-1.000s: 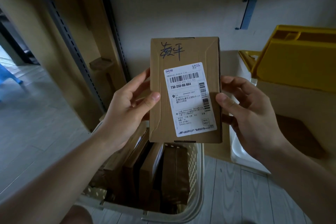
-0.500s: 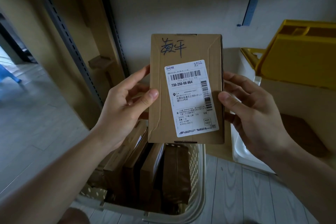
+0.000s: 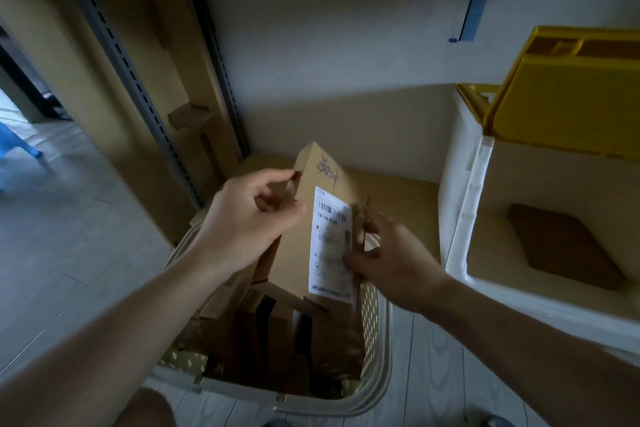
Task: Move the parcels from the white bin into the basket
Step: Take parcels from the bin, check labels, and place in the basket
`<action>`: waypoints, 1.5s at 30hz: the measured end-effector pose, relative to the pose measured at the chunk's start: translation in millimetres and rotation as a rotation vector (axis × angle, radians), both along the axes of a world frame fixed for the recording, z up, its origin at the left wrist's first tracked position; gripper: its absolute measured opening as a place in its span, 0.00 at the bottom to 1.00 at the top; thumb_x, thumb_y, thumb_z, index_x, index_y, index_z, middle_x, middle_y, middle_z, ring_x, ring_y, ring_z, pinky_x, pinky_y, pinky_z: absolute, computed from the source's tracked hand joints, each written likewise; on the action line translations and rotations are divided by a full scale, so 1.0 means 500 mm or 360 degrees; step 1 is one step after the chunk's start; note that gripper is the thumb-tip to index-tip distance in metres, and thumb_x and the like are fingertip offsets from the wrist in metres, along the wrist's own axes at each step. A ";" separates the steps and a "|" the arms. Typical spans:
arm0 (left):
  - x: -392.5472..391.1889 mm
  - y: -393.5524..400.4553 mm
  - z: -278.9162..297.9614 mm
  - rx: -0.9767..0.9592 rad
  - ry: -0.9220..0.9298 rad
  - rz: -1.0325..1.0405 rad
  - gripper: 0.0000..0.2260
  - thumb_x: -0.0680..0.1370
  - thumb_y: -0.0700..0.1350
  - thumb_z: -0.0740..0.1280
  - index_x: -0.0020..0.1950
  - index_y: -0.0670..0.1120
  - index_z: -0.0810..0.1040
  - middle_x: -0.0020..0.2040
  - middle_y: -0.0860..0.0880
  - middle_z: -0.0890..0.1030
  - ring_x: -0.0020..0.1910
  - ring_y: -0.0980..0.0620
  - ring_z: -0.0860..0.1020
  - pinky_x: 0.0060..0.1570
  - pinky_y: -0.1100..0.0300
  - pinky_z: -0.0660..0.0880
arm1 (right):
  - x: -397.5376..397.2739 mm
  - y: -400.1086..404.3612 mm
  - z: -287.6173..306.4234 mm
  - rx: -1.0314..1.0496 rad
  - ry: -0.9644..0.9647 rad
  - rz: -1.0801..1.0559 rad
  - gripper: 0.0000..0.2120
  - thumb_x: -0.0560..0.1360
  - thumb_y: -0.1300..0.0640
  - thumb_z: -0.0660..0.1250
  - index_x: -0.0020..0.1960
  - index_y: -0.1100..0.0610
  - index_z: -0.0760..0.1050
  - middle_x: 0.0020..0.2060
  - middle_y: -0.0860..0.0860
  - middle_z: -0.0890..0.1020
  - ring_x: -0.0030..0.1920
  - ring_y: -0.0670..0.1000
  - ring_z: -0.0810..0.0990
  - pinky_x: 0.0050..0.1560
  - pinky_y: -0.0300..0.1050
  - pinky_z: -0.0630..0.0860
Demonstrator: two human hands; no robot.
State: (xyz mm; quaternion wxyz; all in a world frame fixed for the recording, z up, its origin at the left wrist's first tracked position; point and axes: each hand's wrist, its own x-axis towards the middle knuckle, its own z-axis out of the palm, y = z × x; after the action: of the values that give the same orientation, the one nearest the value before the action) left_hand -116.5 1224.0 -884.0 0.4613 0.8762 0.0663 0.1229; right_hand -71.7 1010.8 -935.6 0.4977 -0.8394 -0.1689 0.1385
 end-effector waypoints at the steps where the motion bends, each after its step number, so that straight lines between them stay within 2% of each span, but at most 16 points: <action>1: 0.003 0.000 -0.007 0.0084 0.0029 0.0006 0.23 0.74 0.54 0.75 0.69 0.58 0.78 0.44 0.54 0.84 0.42 0.57 0.83 0.45 0.55 0.82 | -0.004 0.013 -0.007 -0.0099 -0.0025 0.0044 0.20 0.73 0.55 0.74 0.63 0.47 0.75 0.55 0.44 0.83 0.54 0.53 0.84 0.55 0.57 0.83; 3: 0.010 -0.004 -0.018 0.0212 0.0090 0.0014 0.22 0.74 0.55 0.75 0.67 0.59 0.79 0.41 0.55 0.84 0.39 0.61 0.82 0.39 0.66 0.78 | -0.008 0.036 -0.028 -0.0175 0.0057 0.0108 0.20 0.76 0.56 0.73 0.66 0.51 0.74 0.55 0.47 0.82 0.56 0.55 0.83 0.57 0.56 0.82; 5: 0.017 -0.010 -0.032 0.0329 0.0175 -0.0006 0.21 0.74 0.55 0.75 0.67 0.58 0.79 0.39 0.56 0.83 0.39 0.66 0.80 0.32 0.73 0.73 | -0.016 0.054 -0.049 -0.0246 0.0174 0.0210 0.26 0.77 0.54 0.72 0.73 0.50 0.69 0.60 0.50 0.81 0.59 0.56 0.83 0.59 0.56 0.81; 10: 0.034 -0.027 -0.095 0.0383 0.0408 -0.0122 0.23 0.74 0.55 0.74 0.69 0.55 0.78 0.37 0.55 0.83 0.34 0.65 0.80 0.29 0.73 0.68 | -0.008 0.062 -0.087 -0.0260 0.0298 0.0266 0.30 0.79 0.55 0.69 0.78 0.46 0.63 0.66 0.51 0.79 0.62 0.57 0.81 0.63 0.57 0.79; 14: 0.051 -0.044 -0.136 0.0472 0.0446 -0.0214 0.18 0.74 0.52 0.73 0.64 0.52 0.81 0.34 0.55 0.82 0.34 0.62 0.80 0.28 0.73 0.68 | 0.013 0.067 -0.118 -0.0214 0.0422 0.0209 0.25 0.80 0.58 0.68 0.75 0.46 0.67 0.53 0.49 0.80 0.51 0.53 0.81 0.53 0.55 0.78; 17: 0.065 -0.045 -0.164 0.0454 0.0507 -0.0289 0.17 0.72 0.53 0.74 0.60 0.54 0.81 0.41 0.56 0.84 0.40 0.61 0.81 0.37 0.66 0.78 | 0.016 0.081 -0.122 0.0058 0.0675 0.0125 0.14 0.83 0.62 0.62 0.60 0.45 0.74 0.46 0.50 0.81 0.44 0.52 0.82 0.48 0.54 0.84; 19: 0.074 -0.042 -0.180 0.0453 0.0539 -0.0313 0.15 0.73 0.54 0.72 0.59 0.54 0.81 0.46 0.57 0.84 0.45 0.60 0.82 0.45 0.58 0.81 | 0.012 0.090 -0.122 0.0227 0.0887 0.0072 0.13 0.85 0.61 0.56 0.59 0.50 0.76 0.48 0.52 0.80 0.45 0.53 0.82 0.41 0.47 0.84; 22: 0.081 -0.029 -0.196 0.0540 0.0595 -0.0369 0.14 0.80 0.51 0.68 0.65 0.52 0.79 0.52 0.56 0.82 0.51 0.58 0.80 0.45 0.65 0.75 | 0.010 0.105 -0.129 0.0351 0.1076 -0.0041 0.14 0.86 0.56 0.55 0.62 0.56 0.78 0.52 0.56 0.80 0.53 0.58 0.81 0.39 0.46 0.83; 25: 0.081 -0.010 -0.208 0.0600 0.0697 -0.0433 0.14 0.82 0.47 0.64 0.67 0.50 0.78 0.58 0.52 0.83 0.55 0.54 0.80 0.45 0.64 0.72 | 0.013 0.116 -0.139 0.0307 0.1207 0.0001 0.16 0.85 0.44 0.58 0.61 0.52 0.78 0.52 0.53 0.81 0.53 0.57 0.82 0.40 0.45 0.81; 27: 0.076 0.004 -0.213 0.0609 0.0761 -0.0468 0.12 0.81 0.47 0.64 0.64 0.50 0.78 0.56 0.53 0.83 0.54 0.54 0.80 0.45 0.62 0.73 | 0.013 0.125 -0.152 0.0251 0.1167 0.0128 0.13 0.86 0.46 0.59 0.63 0.50 0.76 0.50 0.49 0.80 0.49 0.52 0.81 0.42 0.43 0.80; 29: 0.070 0.019 -0.214 0.0613 0.0791 -0.0506 0.11 0.81 0.49 0.65 0.62 0.50 0.79 0.54 0.53 0.83 0.53 0.55 0.80 0.47 0.61 0.75 | 0.015 0.137 -0.172 0.0234 0.1053 0.0216 0.11 0.86 0.53 0.61 0.66 0.49 0.75 0.54 0.49 0.82 0.51 0.51 0.81 0.47 0.43 0.80; 32: 0.065 0.040 -0.218 0.0592 0.0801 -0.0566 0.11 0.81 0.50 0.67 0.62 0.52 0.81 0.54 0.54 0.84 0.54 0.57 0.81 0.53 0.57 0.78 | 0.012 0.148 -0.183 0.0300 0.0970 0.0277 0.11 0.84 0.62 0.62 0.54 0.48 0.79 0.47 0.47 0.86 0.48 0.45 0.84 0.46 0.40 0.80; 35: 0.061 0.045 -0.218 0.0642 0.0812 -0.0604 0.14 0.80 0.48 0.67 0.65 0.52 0.81 0.58 0.54 0.84 0.59 0.57 0.80 0.60 0.57 0.77 | 0.015 0.151 -0.197 0.0336 0.0958 0.0305 0.12 0.83 0.67 0.62 0.54 0.52 0.79 0.46 0.50 0.85 0.45 0.45 0.85 0.47 0.40 0.82; 38: 0.062 0.035 -0.217 0.0793 0.0854 -0.0628 0.13 0.82 0.45 0.64 0.65 0.50 0.81 0.59 0.49 0.80 0.60 0.53 0.78 0.57 0.59 0.73 | 0.013 0.155 -0.195 0.0277 0.0982 0.0294 0.11 0.84 0.65 0.61 0.61 0.52 0.72 0.48 0.48 0.81 0.43 0.41 0.81 0.37 0.29 0.76; 42: 0.074 0.031 -0.220 0.1000 0.0920 -0.0609 0.11 0.81 0.48 0.64 0.63 0.52 0.80 0.65 0.49 0.71 0.59 0.48 0.76 0.61 0.52 0.75 | 0.014 0.157 -0.196 0.0068 0.0930 0.0354 0.19 0.84 0.59 0.63 0.74 0.54 0.65 0.52 0.45 0.79 0.49 0.40 0.79 0.37 0.29 0.75; 45: 0.083 0.025 -0.216 0.1115 0.0917 -0.0635 0.12 0.80 0.47 0.66 0.62 0.51 0.80 0.66 0.51 0.74 0.61 0.51 0.76 0.62 0.49 0.75 | 0.023 0.151 -0.189 -0.0001 0.0911 0.0392 0.11 0.84 0.60 0.63 0.64 0.50 0.71 0.51 0.44 0.79 0.50 0.40 0.78 0.42 0.31 0.74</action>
State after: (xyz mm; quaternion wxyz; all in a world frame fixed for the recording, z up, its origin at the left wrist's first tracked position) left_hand -75.2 1236.3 -992.0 0.1165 0.9725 -0.0232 -0.2002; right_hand -60.4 1086.5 -1030.1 0.5044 -0.7396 -0.1224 0.4286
